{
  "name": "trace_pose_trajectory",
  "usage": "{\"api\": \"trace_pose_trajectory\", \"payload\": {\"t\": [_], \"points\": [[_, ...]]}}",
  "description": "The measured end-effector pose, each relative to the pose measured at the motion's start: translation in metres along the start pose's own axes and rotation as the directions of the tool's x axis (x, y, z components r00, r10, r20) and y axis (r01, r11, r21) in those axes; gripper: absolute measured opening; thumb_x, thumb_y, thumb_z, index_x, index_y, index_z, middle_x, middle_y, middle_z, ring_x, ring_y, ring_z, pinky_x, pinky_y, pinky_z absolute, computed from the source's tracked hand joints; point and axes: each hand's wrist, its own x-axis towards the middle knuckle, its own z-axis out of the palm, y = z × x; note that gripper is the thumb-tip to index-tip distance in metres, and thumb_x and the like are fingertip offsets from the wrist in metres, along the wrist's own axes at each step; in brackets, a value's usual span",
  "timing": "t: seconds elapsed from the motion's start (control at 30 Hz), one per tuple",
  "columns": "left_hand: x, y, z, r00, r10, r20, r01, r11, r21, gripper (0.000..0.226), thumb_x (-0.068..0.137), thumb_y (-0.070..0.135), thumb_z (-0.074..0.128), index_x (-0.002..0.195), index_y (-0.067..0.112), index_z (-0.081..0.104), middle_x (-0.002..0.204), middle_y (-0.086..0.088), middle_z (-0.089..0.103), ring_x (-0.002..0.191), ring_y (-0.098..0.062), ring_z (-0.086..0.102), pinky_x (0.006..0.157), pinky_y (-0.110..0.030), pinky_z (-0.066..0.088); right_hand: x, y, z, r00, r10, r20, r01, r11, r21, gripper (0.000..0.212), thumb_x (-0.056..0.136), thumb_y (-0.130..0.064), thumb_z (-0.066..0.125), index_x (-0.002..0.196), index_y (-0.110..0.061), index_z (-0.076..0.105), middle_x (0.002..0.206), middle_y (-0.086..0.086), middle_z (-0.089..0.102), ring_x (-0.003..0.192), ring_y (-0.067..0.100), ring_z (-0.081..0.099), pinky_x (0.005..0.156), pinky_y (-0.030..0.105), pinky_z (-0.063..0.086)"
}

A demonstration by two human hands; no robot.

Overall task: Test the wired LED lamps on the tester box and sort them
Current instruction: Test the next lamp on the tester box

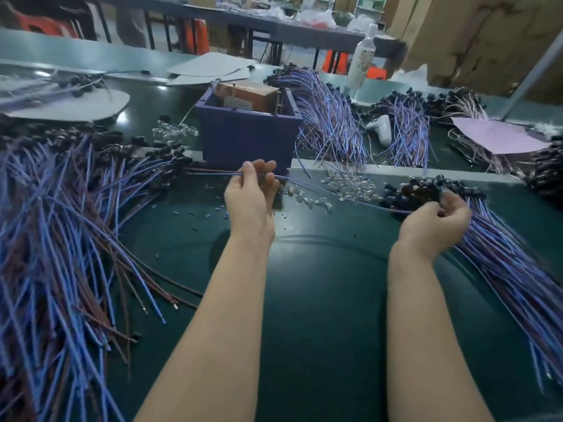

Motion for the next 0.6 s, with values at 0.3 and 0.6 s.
{"api": "trace_pose_trajectory", "payload": {"t": [0.3,0.6], "points": [[-0.010,-0.024,0.006,0.991,-0.087,0.101,0.070,0.985,0.159,0.029,0.103,0.014,0.037,0.082,0.006,0.056,0.071,-0.002,0.068,0.055,-0.002,0.060,0.060,-0.013,0.053,-0.065,-0.017,0.030,0.739,-0.334,0.586,0.642,0.614,-0.459,0.031,0.094,-0.022,0.045,0.122,-0.025,0.060,0.149,-0.003,0.037,0.146,0.025,0.005,0.114,0.053,-0.006],[-0.002,-0.023,-0.002,0.999,-0.023,0.023,0.019,0.986,0.168,0.029,0.103,0.015,0.037,0.083,0.007,0.057,0.080,-0.006,0.067,0.056,-0.001,0.061,0.063,-0.014,0.054,-0.053,-0.033,0.024,0.824,-0.483,0.295,0.565,0.734,-0.378,0.035,0.087,-0.010,0.048,0.116,-0.023,0.063,0.149,-0.002,0.037,0.146,0.027,0.008,0.114,0.054,-0.001]]}}
